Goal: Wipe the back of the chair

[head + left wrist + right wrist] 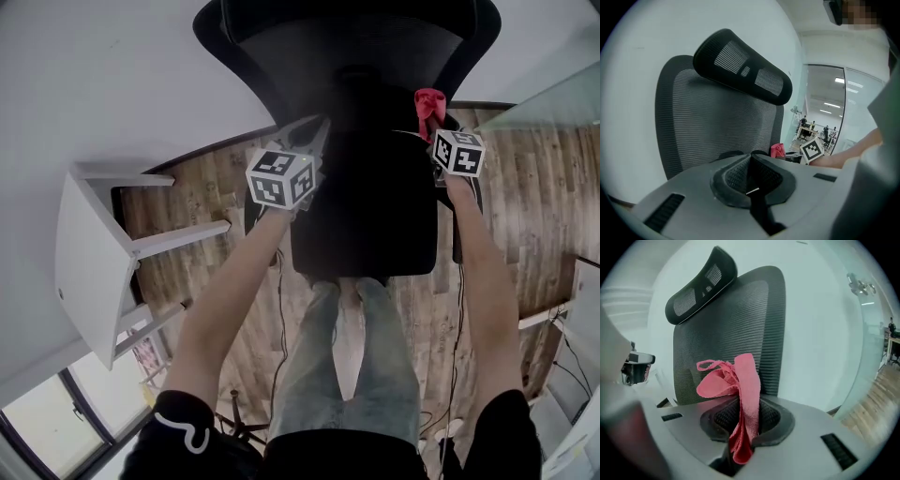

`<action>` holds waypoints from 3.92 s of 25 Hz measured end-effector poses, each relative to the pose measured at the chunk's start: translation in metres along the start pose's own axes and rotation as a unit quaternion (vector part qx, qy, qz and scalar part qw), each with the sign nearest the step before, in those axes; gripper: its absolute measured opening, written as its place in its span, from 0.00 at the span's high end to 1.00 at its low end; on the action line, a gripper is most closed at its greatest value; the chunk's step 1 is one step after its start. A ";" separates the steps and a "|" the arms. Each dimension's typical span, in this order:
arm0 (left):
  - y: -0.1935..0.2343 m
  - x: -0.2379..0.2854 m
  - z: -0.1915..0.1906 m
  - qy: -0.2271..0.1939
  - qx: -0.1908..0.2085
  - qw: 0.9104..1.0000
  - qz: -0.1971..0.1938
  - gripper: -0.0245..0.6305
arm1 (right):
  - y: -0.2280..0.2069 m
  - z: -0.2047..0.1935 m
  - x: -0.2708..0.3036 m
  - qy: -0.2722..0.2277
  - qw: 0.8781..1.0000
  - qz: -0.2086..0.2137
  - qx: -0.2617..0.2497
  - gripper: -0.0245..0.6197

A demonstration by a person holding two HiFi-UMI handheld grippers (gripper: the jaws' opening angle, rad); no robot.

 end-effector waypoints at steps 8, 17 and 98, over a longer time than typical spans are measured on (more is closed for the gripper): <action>-0.024 0.022 -0.001 0.004 -0.008 1.000 -0.017 0.93 | -0.032 -0.004 -0.022 -0.011 1.000 -0.013 0.000 0.81; 0.005 0.001 -0.013 0.007 -0.021 1.000 -0.005 0.93 | 0.014 -0.011 -0.011 -0.014 1.000 0.010 -0.002 0.84; -0.097 -0.017 0.051 0.010 -0.003 1.000 -0.023 0.93 | 0.031 0.058 -0.122 0.007 0.993 0.092 -0.079 0.85</action>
Point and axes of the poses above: the fingertips, and each gripper's own axes: x forward along the fingers, y to its left, z out of its top, the point moved 4 cm from there along -x, backward along the fingers, and after that the axes turned 7 degrees about z, right-handed, at the moved point
